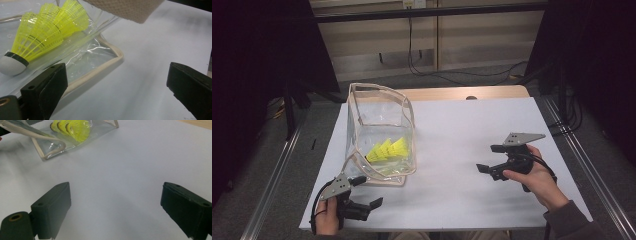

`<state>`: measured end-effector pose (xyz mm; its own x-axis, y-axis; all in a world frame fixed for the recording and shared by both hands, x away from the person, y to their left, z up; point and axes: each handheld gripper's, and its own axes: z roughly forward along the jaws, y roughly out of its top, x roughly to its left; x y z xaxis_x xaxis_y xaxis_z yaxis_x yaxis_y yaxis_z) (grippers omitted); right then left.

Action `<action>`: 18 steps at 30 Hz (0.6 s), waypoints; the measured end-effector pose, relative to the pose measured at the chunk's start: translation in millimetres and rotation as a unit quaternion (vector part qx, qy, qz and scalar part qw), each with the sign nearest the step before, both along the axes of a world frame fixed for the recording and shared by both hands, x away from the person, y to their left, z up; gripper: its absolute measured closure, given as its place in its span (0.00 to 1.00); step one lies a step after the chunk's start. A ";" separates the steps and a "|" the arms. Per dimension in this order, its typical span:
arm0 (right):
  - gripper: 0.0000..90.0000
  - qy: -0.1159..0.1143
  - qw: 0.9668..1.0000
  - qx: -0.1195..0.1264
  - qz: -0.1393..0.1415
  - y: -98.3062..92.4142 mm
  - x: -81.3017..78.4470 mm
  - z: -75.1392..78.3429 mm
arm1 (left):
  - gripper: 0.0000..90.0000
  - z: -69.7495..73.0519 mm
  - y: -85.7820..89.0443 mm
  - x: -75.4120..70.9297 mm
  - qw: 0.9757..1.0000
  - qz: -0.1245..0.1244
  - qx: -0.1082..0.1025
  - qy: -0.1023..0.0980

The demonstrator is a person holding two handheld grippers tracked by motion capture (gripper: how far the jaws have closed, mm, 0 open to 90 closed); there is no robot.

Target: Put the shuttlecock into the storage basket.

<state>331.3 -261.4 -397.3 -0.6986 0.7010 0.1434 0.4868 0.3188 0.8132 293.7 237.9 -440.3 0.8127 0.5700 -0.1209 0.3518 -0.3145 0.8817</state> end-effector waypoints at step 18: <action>0.10 -0.007 1.000 -0.001 -0.026 -25.2 -14.9 -19.3 | 0.03 -0.6 -1.4 0.2 1.000 0.000 0.003 0.000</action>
<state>316.4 -286.6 -416.6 -0.6635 0.7363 0.1327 0.4919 0.2957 0.8189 293.8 236.6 -440.9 0.8126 0.5709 -0.1176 0.3515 -0.3190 0.8802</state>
